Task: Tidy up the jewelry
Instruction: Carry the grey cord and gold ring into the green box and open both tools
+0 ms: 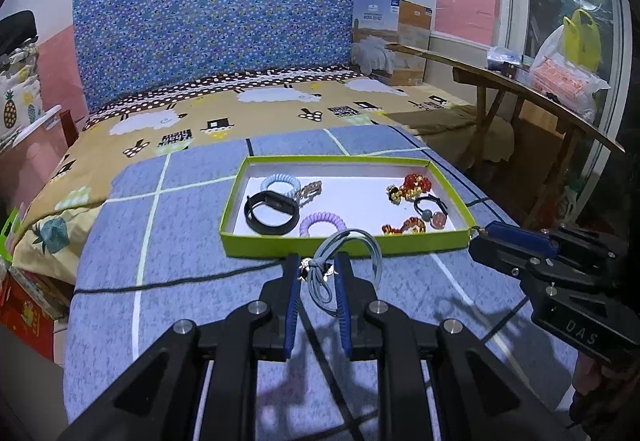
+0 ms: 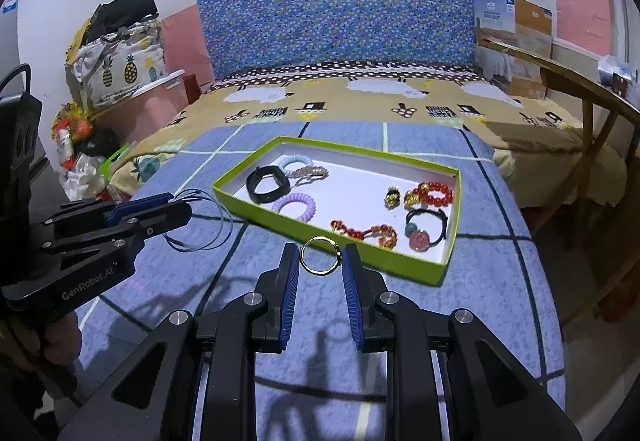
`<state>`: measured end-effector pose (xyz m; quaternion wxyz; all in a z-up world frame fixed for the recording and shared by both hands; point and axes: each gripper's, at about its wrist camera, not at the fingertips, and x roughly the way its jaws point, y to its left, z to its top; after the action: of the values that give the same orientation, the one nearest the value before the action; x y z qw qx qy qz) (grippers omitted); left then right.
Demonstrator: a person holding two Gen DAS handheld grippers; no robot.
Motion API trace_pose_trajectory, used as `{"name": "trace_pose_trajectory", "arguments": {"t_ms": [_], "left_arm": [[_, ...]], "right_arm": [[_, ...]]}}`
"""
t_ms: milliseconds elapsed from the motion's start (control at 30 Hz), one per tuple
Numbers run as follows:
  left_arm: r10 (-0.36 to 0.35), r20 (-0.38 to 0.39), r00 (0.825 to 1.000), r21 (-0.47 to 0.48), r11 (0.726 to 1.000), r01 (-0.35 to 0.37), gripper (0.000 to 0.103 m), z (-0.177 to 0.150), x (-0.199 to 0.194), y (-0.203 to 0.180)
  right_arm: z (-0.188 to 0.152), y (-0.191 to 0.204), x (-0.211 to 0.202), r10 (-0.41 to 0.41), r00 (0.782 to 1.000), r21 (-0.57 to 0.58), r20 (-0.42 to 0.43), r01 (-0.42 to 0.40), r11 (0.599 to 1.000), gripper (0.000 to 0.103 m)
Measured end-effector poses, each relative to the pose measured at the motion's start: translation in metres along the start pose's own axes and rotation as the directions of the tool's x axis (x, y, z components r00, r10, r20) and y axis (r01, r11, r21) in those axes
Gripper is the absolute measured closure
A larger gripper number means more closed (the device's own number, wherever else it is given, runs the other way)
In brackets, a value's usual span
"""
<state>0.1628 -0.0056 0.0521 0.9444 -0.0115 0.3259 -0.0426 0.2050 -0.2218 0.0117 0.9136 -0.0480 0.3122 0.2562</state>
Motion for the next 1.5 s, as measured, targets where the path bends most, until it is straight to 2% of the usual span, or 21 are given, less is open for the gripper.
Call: {"name": "trace_pose_trajectory", "arguments": {"t_ms": [233, 633, 1000, 1500], "left_arm": [[-0.030, 0.001, 1.000, 0.000, 1.000, 0.030, 0.086, 0.021, 0.023, 0.005], [-0.067, -0.077, 0.995, 0.008, 0.998, 0.068, 0.086, 0.049, 0.088, 0.011], [-0.068, -0.145, 0.987, 0.019, 0.997, 0.071, 0.086, 0.052, 0.130, 0.010], [-0.070, -0.221, 0.973, 0.061, 0.994, 0.085, 0.085, 0.051, 0.164, 0.001]], "right_arm": [[0.019, -0.014, 0.022, -0.010, 1.000, -0.004, -0.004, 0.010, 1.000, 0.080], [0.040, -0.032, 0.079, -0.014, 0.997, -0.009, -0.073, 0.013, 1.000, 0.080], [0.038, -0.045, 0.120, -0.027, 0.989, -0.006, -0.148, 0.027, 1.000, 0.080], [0.038, -0.050, 0.144, -0.052, 0.977, -0.023, -0.206, 0.048, 0.999, 0.080]]}}
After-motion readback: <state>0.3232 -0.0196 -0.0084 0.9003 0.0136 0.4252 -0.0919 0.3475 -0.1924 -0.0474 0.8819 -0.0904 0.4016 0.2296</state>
